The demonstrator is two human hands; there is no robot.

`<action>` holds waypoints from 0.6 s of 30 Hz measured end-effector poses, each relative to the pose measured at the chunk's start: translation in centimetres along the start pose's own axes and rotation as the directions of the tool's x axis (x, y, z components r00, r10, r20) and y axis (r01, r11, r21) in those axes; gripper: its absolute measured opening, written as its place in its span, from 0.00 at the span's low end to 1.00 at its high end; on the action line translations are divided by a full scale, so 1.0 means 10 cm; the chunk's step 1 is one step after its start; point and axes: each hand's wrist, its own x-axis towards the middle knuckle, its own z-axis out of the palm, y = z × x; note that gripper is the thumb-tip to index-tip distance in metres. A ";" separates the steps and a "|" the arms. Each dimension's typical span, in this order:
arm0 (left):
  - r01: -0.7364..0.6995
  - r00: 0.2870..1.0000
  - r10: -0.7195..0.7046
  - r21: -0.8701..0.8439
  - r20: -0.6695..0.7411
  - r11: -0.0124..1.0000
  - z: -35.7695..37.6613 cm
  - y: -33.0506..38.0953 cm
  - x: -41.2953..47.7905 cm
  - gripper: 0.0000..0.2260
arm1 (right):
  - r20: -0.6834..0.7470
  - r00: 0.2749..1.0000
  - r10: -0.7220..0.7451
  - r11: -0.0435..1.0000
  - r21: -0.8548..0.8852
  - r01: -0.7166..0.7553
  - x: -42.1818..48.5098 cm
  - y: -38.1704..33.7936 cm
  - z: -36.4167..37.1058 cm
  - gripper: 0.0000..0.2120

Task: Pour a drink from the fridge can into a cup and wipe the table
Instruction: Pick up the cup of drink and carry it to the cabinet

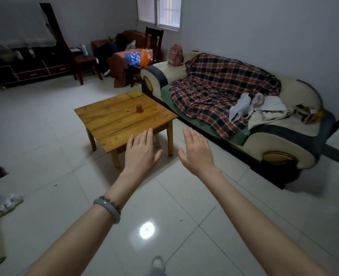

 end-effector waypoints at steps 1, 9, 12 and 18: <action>-0.006 1.000 0.006 -0.007 -0.006 1.000 0.08 0.02 0.13 0.33 | 0.002 1.000 0.001 1.000 0.001 -0.001 0.10 0.08 0.05 0.31; 0.014 1.000 -0.013 -0.031 0.014 0.999 0.83 0.08 1.37 0.33 | -0.011 1.000 0.012 1.000 0.008 -0.012 1.23 0.79 0.52 0.30; 0.039 0.999 -0.039 -0.038 0.012 0.998 1.10 0.07 1.85 0.32 | -0.013 1.000 0.011 1.000 0.016 -0.011 1.71 1.01 0.66 0.29; 0.054 0.998 -0.054 -0.015 0.021 0.998 1.49 -0.01 2.71 0.32 | 0.016 1.000 0.012 0.999 0.039 -0.012 2.55 1.39 0.97 0.29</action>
